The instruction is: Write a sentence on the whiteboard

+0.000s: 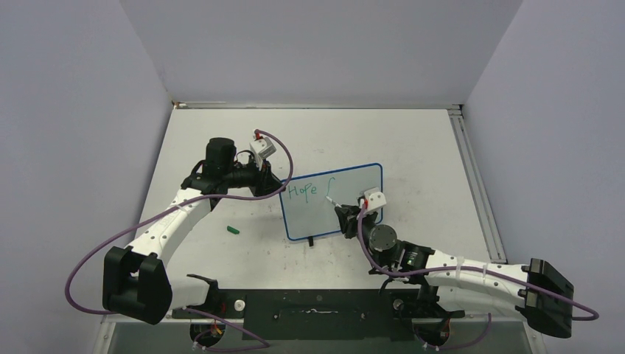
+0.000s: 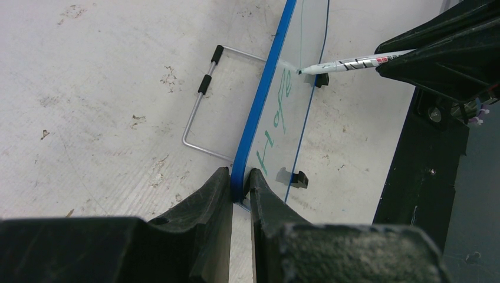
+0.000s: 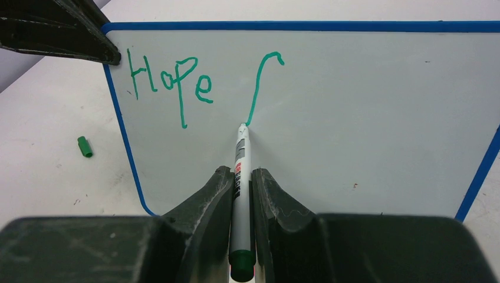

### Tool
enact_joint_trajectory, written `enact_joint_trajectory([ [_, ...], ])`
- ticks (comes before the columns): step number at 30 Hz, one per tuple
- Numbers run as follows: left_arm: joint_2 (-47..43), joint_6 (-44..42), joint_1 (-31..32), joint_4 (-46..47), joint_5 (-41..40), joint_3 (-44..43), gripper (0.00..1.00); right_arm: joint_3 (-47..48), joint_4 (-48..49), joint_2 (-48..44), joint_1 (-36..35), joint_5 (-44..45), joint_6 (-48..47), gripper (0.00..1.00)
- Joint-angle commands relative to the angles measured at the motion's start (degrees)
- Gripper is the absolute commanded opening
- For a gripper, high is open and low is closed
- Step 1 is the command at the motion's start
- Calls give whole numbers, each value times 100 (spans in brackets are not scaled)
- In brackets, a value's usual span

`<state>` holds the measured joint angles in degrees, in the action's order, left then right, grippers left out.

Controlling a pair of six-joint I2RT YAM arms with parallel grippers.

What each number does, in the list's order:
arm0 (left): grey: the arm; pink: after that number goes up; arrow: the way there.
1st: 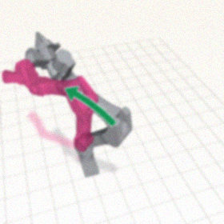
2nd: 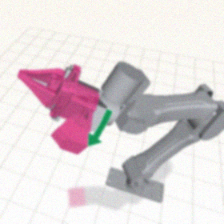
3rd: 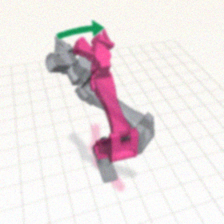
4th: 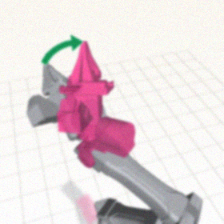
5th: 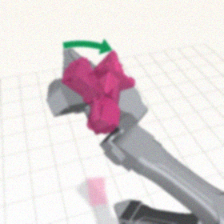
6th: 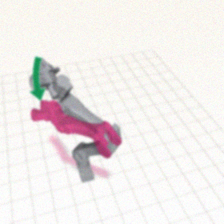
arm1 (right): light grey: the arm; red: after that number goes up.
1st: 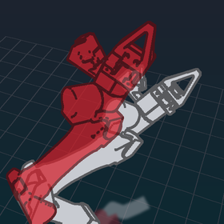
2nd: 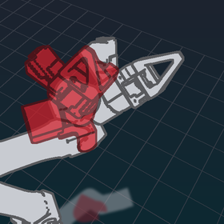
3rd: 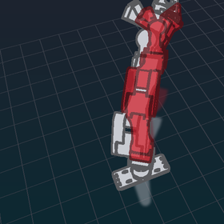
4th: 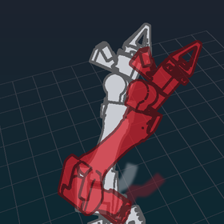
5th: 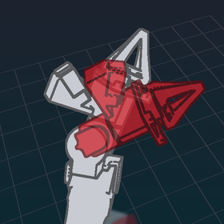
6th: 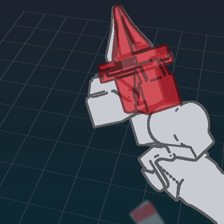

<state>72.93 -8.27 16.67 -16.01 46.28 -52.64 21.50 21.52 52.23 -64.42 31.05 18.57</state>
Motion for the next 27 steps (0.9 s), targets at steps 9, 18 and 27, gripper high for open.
enact_joint_trajectory([
  [9,23,-238,3,-271,-155,0,0,179,713,-41,-35,49,-254,5],
  [18,33,-245,3,-271,-163,1,0,258,929,280,-35,274,-590,5],
  [27,30,-245,9,-267,-147,-7,0,165,562,21,-35,673,-499,5],
])
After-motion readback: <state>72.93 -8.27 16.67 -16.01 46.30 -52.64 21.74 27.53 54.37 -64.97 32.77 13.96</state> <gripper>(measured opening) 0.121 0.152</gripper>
